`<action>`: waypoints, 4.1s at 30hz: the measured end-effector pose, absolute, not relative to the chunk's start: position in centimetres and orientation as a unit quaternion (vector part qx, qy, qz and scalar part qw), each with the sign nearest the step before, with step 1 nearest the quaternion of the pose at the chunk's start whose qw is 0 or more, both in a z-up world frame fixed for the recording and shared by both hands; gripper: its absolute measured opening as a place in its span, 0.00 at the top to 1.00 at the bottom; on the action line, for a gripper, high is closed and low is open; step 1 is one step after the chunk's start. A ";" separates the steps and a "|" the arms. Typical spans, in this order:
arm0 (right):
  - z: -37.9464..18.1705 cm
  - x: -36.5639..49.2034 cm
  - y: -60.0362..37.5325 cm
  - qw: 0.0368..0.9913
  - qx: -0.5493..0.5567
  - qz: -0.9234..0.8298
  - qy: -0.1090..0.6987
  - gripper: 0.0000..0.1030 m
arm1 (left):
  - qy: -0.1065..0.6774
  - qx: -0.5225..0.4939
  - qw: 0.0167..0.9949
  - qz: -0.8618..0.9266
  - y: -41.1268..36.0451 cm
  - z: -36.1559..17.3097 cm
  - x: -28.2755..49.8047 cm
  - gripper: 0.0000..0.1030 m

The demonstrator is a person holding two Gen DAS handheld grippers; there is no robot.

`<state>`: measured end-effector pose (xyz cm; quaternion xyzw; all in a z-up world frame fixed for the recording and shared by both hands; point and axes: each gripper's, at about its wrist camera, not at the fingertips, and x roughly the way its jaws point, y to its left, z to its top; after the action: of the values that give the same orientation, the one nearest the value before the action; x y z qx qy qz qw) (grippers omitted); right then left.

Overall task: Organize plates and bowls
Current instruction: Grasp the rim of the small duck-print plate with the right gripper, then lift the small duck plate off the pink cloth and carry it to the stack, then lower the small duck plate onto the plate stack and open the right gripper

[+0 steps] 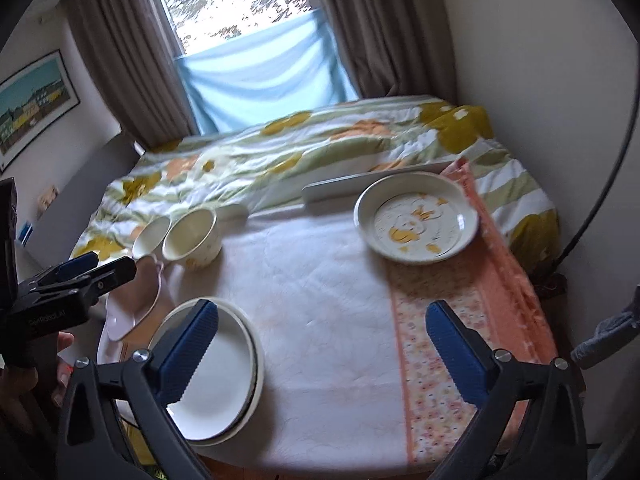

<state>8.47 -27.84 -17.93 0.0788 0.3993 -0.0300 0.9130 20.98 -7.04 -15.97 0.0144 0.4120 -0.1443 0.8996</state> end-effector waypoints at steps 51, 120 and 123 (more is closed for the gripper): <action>-29.7 21.2 -45.8 0.822 0.301 -0.175 0.452 0.89 | 0.540 0.119 0.762 -0.336 -28.5 -29.3 44.4 0.86; -29.8 13.4 -19.5 0.849 0.027 0.125 0.513 0.89 | 0.528 -0.051 0.847 -0.037 1.2 -30.1 16.1 0.85; -29.9 13.4 -19.4 0.850 0.019 0.129 0.510 0.89 | 0.527 -0.009 0.850 -0.021 0.3 -30.2 15.9 0.85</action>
<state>13.38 -19.37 -29.86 0.0194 0.5104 0.1288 0.8500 15.94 0.27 -30.21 -0.0086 0.5267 -0.0209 0.8497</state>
